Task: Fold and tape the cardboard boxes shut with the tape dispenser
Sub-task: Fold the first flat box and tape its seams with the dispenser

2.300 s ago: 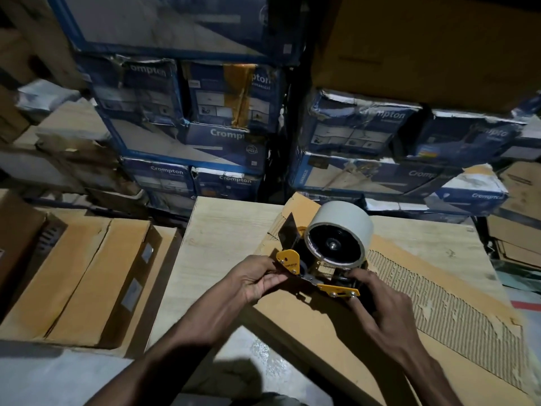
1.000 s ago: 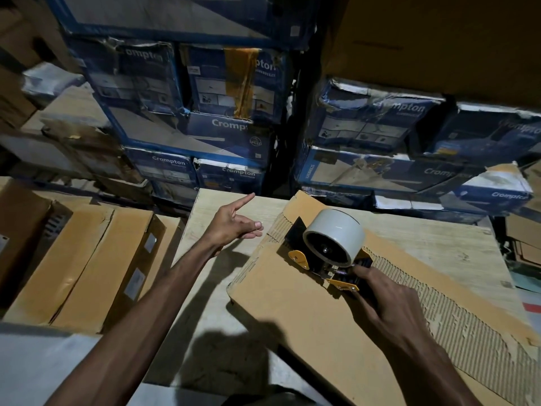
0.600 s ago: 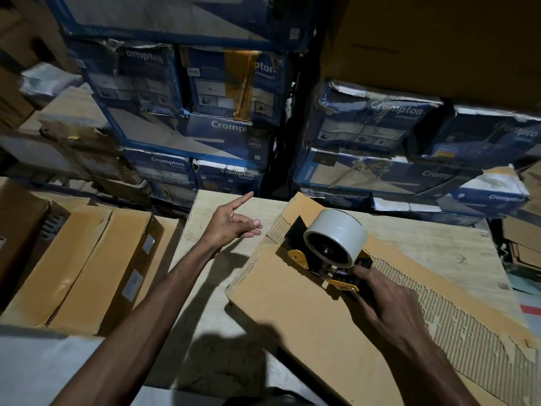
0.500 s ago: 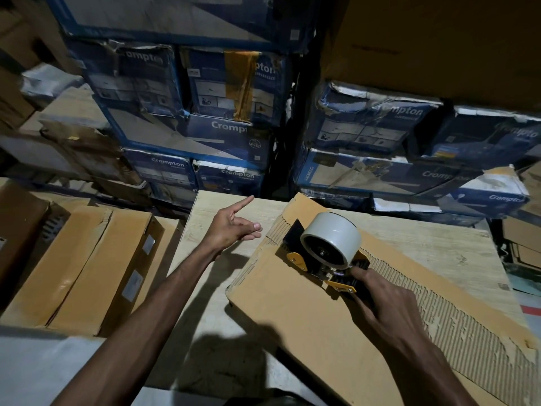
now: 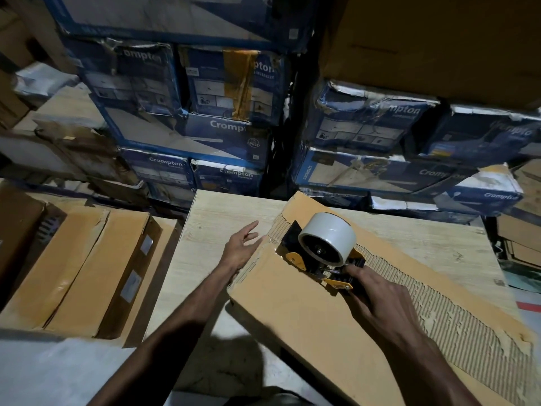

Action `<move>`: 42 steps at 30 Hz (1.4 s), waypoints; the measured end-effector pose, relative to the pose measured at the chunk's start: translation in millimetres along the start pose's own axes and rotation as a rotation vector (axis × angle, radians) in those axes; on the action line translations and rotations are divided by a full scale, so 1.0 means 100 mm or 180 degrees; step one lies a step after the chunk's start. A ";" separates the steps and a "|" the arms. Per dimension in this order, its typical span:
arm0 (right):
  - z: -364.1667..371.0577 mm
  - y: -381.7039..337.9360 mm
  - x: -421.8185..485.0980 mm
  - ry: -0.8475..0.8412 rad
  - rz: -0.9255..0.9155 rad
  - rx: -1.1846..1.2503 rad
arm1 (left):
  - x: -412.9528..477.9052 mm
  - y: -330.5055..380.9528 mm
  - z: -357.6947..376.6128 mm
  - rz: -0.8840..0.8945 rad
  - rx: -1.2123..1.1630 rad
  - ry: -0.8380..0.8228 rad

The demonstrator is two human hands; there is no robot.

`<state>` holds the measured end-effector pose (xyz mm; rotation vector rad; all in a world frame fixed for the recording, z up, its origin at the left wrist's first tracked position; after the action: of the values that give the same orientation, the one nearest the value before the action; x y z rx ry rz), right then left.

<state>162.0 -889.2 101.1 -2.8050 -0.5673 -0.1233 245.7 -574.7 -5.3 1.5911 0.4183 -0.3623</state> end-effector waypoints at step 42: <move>-0.35 0.14 -0.05 -0.0710 -0.0814 -0.0248 | -0.44 0.43 0.44 0.0757 0.2330 0.0593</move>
<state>161.8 -913.1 130.1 -2.8272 -0.9930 0.1218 228.3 -623.1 51.0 2.3757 0.2380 -0.1879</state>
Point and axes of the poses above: each hand's wrist, its own x-axis towards the middle knuckle, its own z-axis out of the palm, y = z × x, the point moved 4 cm from there along x, towards the middle knuckle, and after that the axes turned 4 degrees about -x, right-handed, at the moved point
